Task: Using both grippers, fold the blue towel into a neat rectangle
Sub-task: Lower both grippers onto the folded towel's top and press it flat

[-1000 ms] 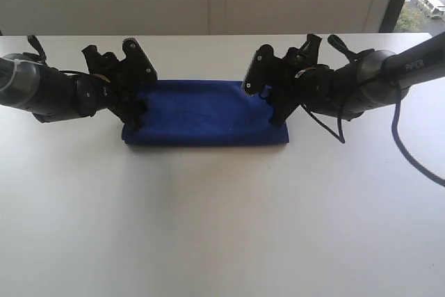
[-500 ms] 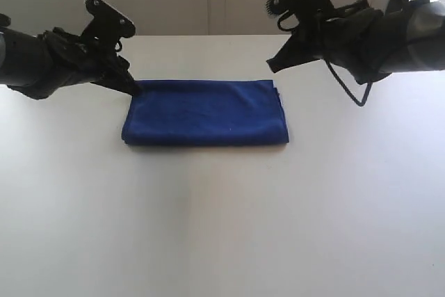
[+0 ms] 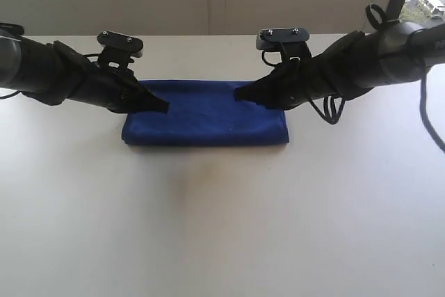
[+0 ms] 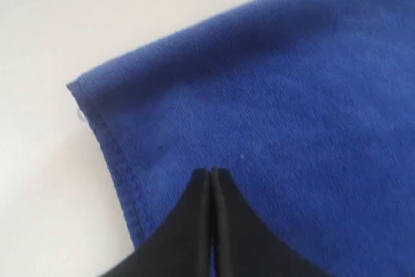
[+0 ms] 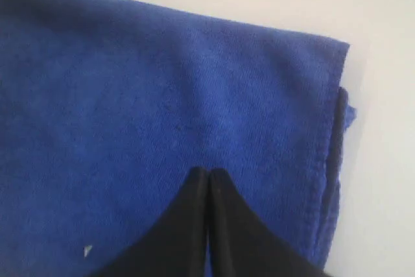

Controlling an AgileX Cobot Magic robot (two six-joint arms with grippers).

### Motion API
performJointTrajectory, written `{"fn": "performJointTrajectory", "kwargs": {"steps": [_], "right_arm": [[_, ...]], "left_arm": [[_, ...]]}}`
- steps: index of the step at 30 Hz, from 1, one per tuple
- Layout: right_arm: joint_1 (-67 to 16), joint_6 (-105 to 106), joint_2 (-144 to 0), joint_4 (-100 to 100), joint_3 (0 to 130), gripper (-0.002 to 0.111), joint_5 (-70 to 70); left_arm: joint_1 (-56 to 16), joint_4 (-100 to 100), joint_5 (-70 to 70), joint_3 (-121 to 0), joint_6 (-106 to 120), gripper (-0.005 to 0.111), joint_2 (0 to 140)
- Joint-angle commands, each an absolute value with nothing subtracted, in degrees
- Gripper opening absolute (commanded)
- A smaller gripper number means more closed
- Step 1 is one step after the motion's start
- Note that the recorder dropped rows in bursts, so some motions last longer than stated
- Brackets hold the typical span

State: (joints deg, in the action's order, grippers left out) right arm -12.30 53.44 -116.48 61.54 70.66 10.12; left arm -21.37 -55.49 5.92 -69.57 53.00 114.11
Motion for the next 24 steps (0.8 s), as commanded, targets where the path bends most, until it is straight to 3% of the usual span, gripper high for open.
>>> {"fn": "performJointTrajectory", "kwargs": {"steps": [1, 9, 19, 24], "right_arm": [[-11.78, 51.99, -120.91, 61.65, 76.01, 0.000, 13.67], [-11.78, 49.46, -126.10, 59.11, 78.19, 0.000, 17.84], [-11.78, 22.35, -125.56, 29.69, 78.19, 0.000, 24.93], [-11.78, 18.61, -124.32, 25.12, 77.53, 0.000, 27.88]], "left_arm": [[-21.23, -56.56, 4.31, -74.16, 50.87, 0.000, 117.52], [-21.23, -56.56, -1.70, -75.42, 50.73, 0.000, 121.93], [-21.23, -56.56, -7.14, -74.82, 50.34, 0.000, 121.59], [-21.23, -56.56, -7.38, -70.34, 47.41, 0.000, 120.03]]}}
